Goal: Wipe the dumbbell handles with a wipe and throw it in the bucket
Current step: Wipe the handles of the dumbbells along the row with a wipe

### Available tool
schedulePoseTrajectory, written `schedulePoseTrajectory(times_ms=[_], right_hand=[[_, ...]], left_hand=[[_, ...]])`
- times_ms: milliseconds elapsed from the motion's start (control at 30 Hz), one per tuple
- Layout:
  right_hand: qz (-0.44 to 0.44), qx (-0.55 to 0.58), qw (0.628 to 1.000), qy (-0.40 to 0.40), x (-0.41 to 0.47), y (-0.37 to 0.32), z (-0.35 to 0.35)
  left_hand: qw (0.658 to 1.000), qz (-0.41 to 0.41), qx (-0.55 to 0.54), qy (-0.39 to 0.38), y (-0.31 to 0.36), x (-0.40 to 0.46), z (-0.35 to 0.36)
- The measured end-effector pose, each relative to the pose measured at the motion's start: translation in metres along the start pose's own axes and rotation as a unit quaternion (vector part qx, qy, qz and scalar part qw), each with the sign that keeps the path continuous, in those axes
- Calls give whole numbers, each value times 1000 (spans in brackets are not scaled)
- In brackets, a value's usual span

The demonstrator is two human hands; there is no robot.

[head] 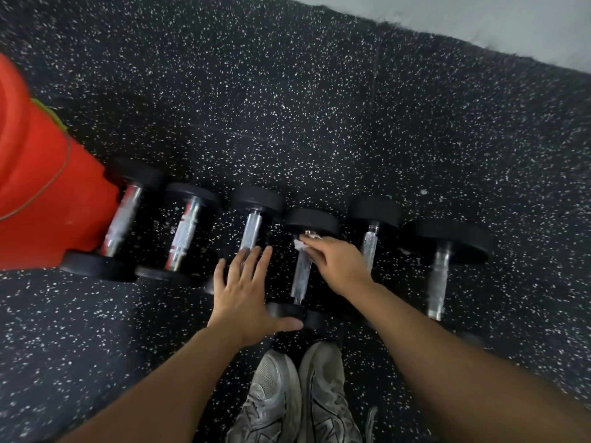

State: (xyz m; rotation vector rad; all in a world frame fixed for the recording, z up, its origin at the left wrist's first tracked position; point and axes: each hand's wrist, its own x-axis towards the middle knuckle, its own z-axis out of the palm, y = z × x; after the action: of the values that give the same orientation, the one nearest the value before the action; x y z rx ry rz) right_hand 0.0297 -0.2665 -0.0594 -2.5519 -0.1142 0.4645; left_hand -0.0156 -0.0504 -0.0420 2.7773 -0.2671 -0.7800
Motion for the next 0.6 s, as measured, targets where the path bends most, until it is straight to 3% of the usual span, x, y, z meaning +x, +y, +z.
schedulePoseTrajectory(times_ms=[200, 333, 400, 467, 533, 600], right_hand=[[-127, -69, 983, -113, -19, 11, 3], [-240, -184, 935, -184, -30, 5, 11], [-212, -130, 956, -154, -26, 1, 6], [-159, -52, 984, -65, -16, 3, -2], [-128, -52, 990, 8, -1, 6, -10], [-115, -66, 991, 0, 10, 10, -13]], left_hand=[[1000, -6, 9, -19, 1, 1, -1], [1000, -3, 5, -20, 1, 2, 0], [1000, 0, 6, -23, 1, 3, -1], [1000, 3, 9, -26, 1, 4, -1], [1000, 3, 7, -24, 1, 4, -1], [1000, 4, 5, -27, 1, 4, 0]])
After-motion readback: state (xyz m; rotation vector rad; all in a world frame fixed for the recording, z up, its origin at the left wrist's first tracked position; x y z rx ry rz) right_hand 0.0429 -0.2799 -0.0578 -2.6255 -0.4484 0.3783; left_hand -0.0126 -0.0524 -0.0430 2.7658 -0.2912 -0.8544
